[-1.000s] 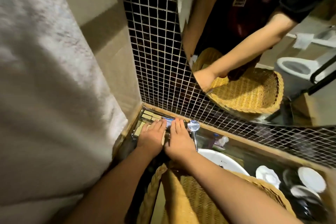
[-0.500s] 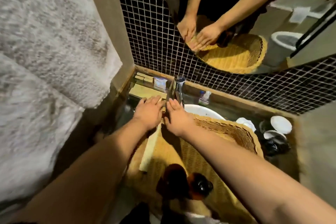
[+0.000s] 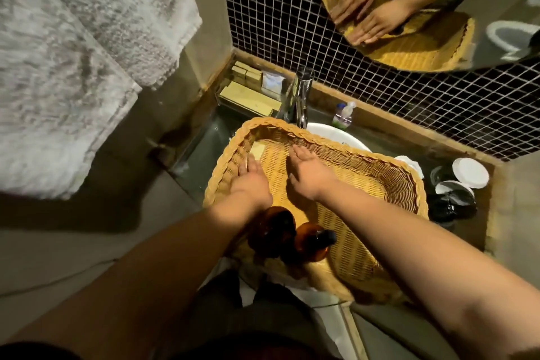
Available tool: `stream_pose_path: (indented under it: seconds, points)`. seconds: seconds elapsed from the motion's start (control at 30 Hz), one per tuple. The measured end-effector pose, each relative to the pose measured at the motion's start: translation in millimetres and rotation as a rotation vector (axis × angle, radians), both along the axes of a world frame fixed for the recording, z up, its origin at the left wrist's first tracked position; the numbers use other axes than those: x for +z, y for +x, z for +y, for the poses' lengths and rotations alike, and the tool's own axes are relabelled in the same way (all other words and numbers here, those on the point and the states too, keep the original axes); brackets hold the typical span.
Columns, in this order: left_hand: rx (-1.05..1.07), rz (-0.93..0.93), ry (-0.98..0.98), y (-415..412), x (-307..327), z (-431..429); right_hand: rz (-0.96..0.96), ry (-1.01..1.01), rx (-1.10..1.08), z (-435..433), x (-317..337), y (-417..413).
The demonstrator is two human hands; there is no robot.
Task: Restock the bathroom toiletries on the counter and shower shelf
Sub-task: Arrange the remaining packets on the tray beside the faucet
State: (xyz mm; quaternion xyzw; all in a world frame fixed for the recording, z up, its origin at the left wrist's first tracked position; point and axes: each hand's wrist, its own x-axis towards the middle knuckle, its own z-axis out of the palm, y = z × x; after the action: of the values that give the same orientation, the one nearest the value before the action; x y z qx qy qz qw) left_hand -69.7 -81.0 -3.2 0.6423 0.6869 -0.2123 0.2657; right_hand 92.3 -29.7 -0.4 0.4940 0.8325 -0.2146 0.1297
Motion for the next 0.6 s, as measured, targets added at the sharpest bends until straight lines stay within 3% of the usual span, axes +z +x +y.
stream_pose_path:
  seconds: [0.1,0.23,0.43,0.6]
  points:
    - [0.039,-0.031,-0.003,-6,-5,-1,-0.019,-0.028,0.033,-6,-9,6]
    - [-0.023,-0.147,0.146,-12,-10,-5,-0.006,-0.026,0.038,-10,-18,17]
    - [-0.405,-0.337,0.128,5,-14,10,0.081,-0.019,-0.032,-20,-28,45]
    - [-0.688,-0.22,0.15,44,-23,38,0.11,0.01,-0.073,-30,-35,77]
